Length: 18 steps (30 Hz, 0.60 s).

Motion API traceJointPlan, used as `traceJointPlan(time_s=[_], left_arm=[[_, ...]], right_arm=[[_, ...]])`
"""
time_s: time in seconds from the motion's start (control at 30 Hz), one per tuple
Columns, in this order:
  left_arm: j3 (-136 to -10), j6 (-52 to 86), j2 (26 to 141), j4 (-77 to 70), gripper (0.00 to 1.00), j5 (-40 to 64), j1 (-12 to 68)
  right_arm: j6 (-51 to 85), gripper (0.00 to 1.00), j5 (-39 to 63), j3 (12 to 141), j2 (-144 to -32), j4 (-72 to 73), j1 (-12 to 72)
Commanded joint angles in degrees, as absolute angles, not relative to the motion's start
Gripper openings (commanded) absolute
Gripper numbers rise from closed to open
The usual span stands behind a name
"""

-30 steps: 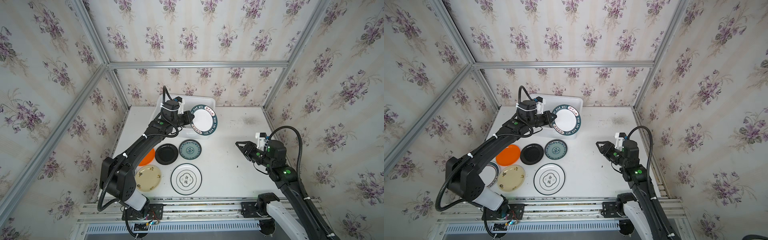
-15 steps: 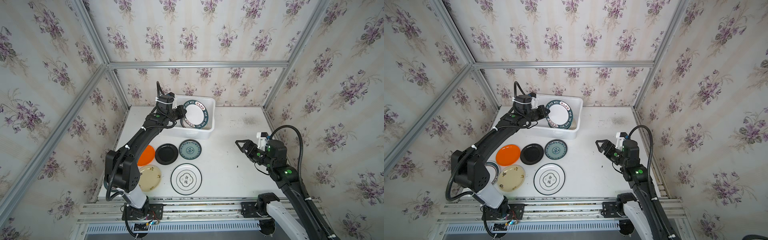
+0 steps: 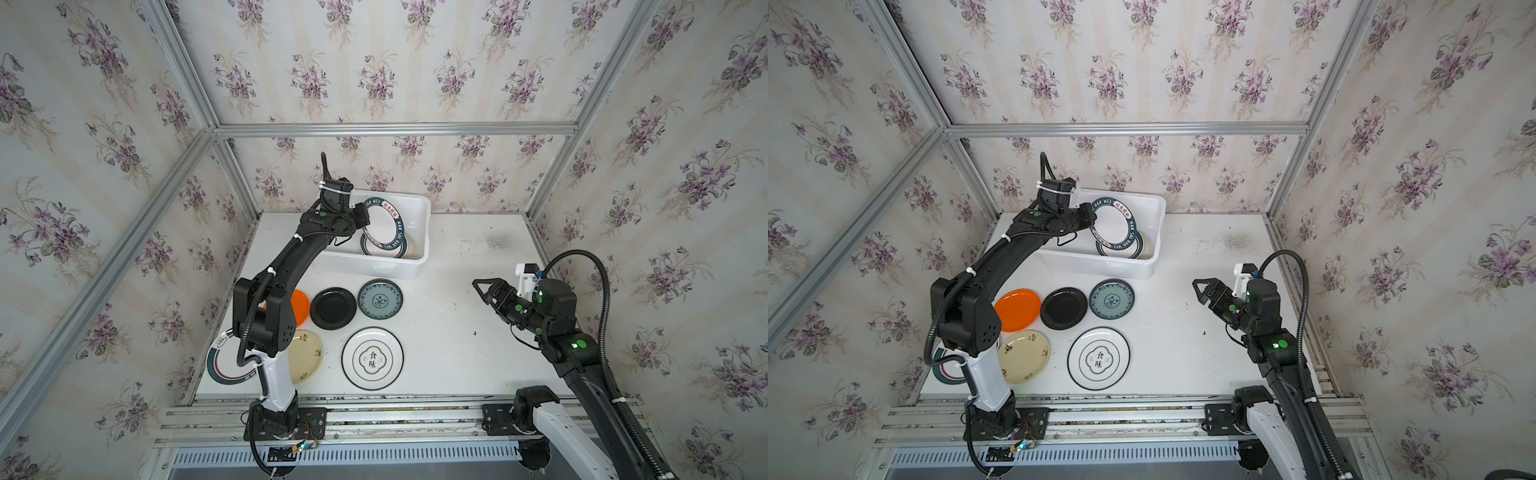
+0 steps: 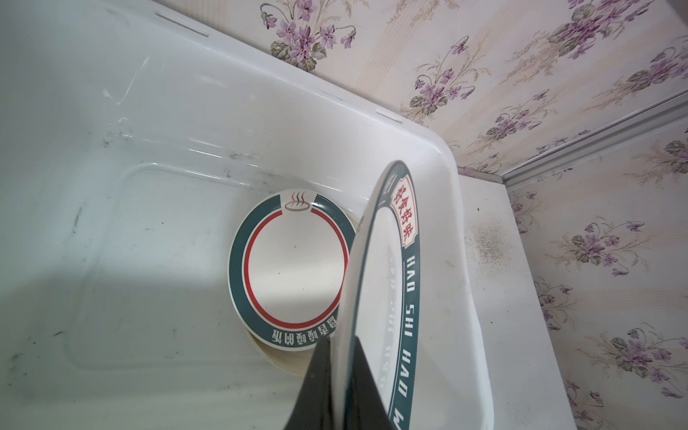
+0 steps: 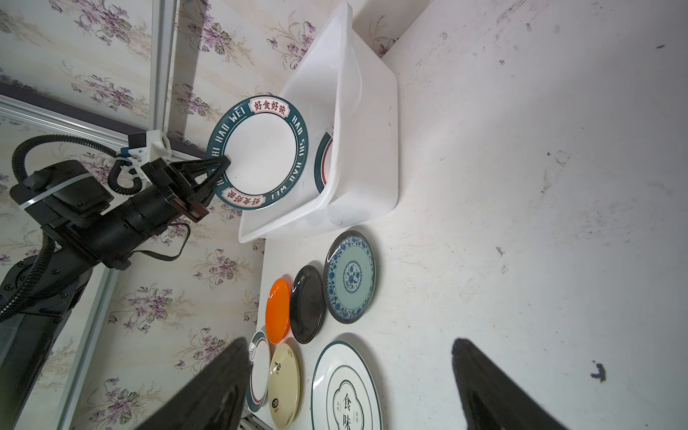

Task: Place the plates into the plastic bin on the countertop
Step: Place the plate in the plastic bin.

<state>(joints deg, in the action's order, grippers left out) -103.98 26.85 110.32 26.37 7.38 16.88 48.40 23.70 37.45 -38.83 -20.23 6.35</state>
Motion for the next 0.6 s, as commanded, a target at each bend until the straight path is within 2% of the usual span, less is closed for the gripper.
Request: traceJointPlan(time_s=[0.0,0.3,0.57], left_arm=[[-106.5,24.7,112.4,28.5,0.00,5.1,16.9],[-108.6,24.9,118.4,29.5,0.00,7.8,16.8],[-112.1,26.0,123.2,30.0,0.00,13.2,16.8]], right_arm=[[48.2,0.87,22.9,38.3,-38.5,-20.2,6.3],[49.5,0.87,23.4,37.4,-38.8,-20.0,6.2],[54.4,0.85,28.2,35.0,-40.8,-13.6,6.2]])
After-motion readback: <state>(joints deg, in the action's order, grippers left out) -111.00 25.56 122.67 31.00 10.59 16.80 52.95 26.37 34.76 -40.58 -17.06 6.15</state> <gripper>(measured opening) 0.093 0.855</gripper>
